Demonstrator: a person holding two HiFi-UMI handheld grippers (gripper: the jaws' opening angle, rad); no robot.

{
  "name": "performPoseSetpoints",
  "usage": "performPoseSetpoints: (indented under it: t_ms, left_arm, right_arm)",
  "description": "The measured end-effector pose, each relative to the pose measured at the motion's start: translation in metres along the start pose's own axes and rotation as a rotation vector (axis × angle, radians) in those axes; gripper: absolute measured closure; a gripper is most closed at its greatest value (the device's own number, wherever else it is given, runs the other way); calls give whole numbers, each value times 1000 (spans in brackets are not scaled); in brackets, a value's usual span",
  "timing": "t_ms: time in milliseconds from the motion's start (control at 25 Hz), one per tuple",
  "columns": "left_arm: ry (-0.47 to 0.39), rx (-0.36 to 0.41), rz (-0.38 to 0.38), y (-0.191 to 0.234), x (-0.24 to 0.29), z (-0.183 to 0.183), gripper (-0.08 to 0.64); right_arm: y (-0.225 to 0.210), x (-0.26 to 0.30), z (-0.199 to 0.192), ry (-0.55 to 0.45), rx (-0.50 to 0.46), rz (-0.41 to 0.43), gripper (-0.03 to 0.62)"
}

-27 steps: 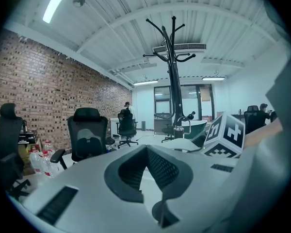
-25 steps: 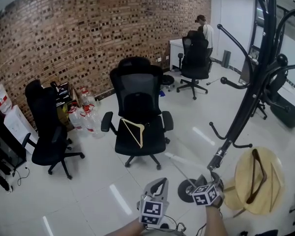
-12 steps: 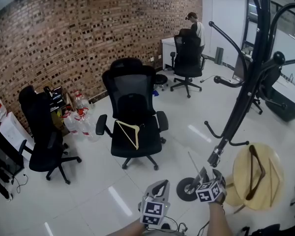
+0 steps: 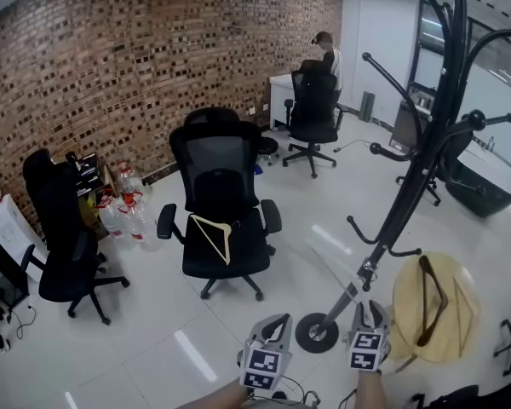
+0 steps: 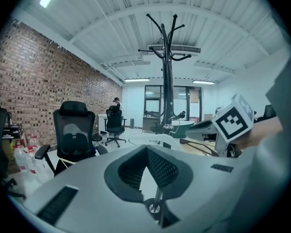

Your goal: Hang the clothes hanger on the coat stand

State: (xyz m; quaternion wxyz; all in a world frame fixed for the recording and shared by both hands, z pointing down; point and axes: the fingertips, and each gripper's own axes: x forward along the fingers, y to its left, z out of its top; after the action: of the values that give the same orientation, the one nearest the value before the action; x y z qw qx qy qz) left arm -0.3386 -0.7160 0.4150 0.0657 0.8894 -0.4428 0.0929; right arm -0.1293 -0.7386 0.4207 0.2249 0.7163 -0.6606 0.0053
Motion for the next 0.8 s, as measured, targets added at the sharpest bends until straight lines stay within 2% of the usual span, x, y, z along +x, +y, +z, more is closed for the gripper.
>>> performPoseSetpoints:
  t_ms: [80, 160, 280, 440, 800]
  left_arm:
    - [-13, -7, 8, 6, -7, 1, 545]
    - [-27, -13, 21, 13, -18, 1, 545]
    - [-38, -18, 27, 21, -40, 2, 545]
    - [-47, -21, 26, 28, -66, 3, 545]
    - [-61, -27, 26, 35, -101, -2, 545]
  right_arm:
    - [6, -18, 10, -59, 119, 13, 514]
    - [16, -35, 16, -97, 241, 30, 578]
    - [33, -64, 26, -136, 357, 51, 592]
    - [57, -94, 42, -178, 404, 77, 592]
    - [97, -130, 46, -207, 412, 120, 592]
